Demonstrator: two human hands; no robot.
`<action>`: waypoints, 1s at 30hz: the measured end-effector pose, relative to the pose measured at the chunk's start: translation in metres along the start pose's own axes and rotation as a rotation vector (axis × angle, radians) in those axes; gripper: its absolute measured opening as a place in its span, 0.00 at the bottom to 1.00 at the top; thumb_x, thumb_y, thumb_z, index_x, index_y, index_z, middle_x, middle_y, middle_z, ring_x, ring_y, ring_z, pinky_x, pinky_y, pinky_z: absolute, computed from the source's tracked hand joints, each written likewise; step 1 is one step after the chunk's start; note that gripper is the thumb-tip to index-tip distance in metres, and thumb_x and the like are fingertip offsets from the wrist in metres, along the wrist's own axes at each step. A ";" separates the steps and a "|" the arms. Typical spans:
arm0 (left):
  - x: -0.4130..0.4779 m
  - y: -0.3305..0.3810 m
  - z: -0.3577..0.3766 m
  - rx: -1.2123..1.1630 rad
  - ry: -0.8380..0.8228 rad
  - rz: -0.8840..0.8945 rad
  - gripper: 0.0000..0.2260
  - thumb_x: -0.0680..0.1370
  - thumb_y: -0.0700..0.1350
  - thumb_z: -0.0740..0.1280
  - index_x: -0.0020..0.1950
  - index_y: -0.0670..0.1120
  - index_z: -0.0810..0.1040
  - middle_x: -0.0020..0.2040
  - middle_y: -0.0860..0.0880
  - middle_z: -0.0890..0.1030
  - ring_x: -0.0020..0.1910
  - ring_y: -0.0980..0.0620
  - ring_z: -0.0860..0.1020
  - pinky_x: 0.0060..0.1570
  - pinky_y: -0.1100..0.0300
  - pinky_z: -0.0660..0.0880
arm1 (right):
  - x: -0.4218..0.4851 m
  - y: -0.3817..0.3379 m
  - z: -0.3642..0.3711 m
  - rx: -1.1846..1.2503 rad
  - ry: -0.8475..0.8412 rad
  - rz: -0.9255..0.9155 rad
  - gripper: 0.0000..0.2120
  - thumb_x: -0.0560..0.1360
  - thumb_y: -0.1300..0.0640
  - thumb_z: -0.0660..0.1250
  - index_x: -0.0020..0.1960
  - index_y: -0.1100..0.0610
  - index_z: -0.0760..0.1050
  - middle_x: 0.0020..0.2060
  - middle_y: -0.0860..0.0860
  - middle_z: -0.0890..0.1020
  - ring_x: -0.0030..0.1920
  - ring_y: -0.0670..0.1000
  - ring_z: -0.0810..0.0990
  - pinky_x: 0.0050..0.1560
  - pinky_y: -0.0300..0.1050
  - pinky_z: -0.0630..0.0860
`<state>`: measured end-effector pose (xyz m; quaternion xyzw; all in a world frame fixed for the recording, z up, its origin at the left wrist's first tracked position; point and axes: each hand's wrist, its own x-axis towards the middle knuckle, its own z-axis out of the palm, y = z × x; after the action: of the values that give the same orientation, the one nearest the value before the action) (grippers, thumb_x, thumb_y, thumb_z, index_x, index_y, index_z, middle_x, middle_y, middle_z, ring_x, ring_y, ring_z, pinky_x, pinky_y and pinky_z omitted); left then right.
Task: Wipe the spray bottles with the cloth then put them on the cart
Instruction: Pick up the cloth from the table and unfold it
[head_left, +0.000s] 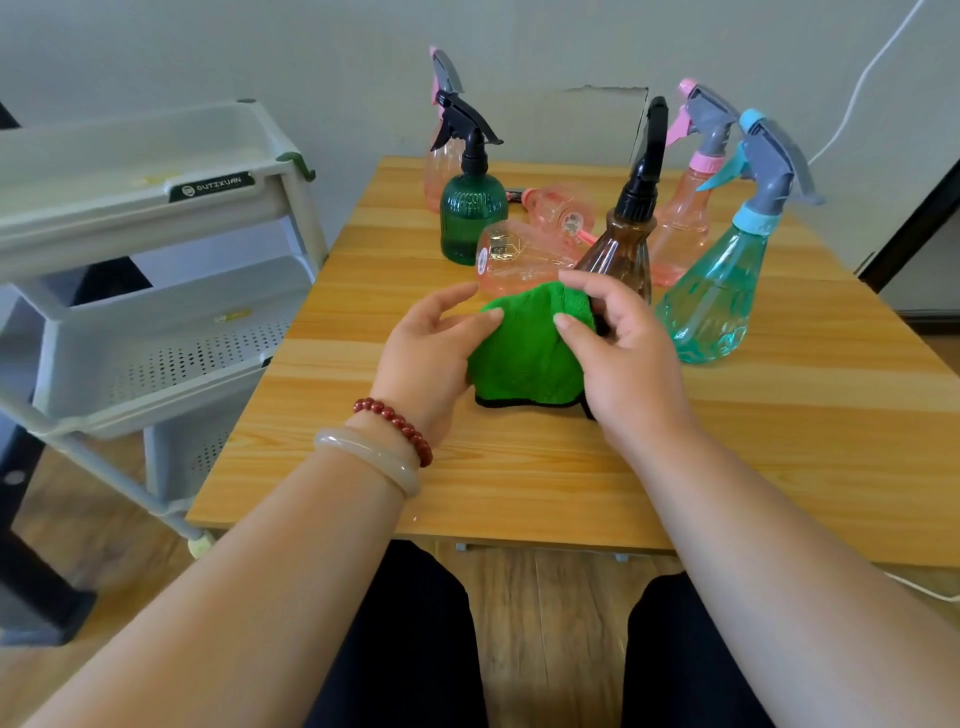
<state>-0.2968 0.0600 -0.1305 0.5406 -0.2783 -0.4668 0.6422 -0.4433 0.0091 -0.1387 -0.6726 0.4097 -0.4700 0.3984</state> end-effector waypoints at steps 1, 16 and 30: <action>0.000 0.001 -0.001 -0.037 -0.005 0.008 0.11 0.79 0.37 0.68 0.58 0.50 0.78 0.50 0.47 0.83 0.44 0.53 0.84 0.49 0.52 0.82 | 0.000 0.002 -0.002 -0.017 0.007 0.000 0.16 0.78 0.59 0.68 0.60 0.41 0.76 0.59 0.39 0.79 0.63 0.40 0.75 0.66 0.50 0.73; -0.003 0.007 -0.017 0.592 0.007 0.317 0.08 0.79 0.43 0.69 0.56 0.56 0.81 0.44 0.55 0.80 0.43 0.59 0.77 0.48 0.73 0.75 | 0.002 -0.007 -0.013 -0.204 0.030 0.009 0.11 0.78 0.56 0.69 0.58 0.44 0.79 0.55 0.42 0.79 0.59 0.44 0.76 0.62 0.41 0.72; -0.008 0.006 0.001 0.339 0.105 0.229 0.11 0.83 0.53 0.60 0.46 0.50 0.76 0.39 0.45 0.75 0.37 0.49 0.72 0.38 0.51 0.71 | 0.002 -0.008 -0.008 -0.141 0.049 0.056 0.07 0.80 0.47 0.64 0.45 0.49 0.74 0.33 0.47 0.75 0.30 0.40 0.70 0.34 0.39 0.67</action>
<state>-0.2987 0.0666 -0.1230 0.6293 -0.3785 -0.3083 0.6046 -0.4494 0.0088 -0.1287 -0.6755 0.4701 -0.4452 0.3528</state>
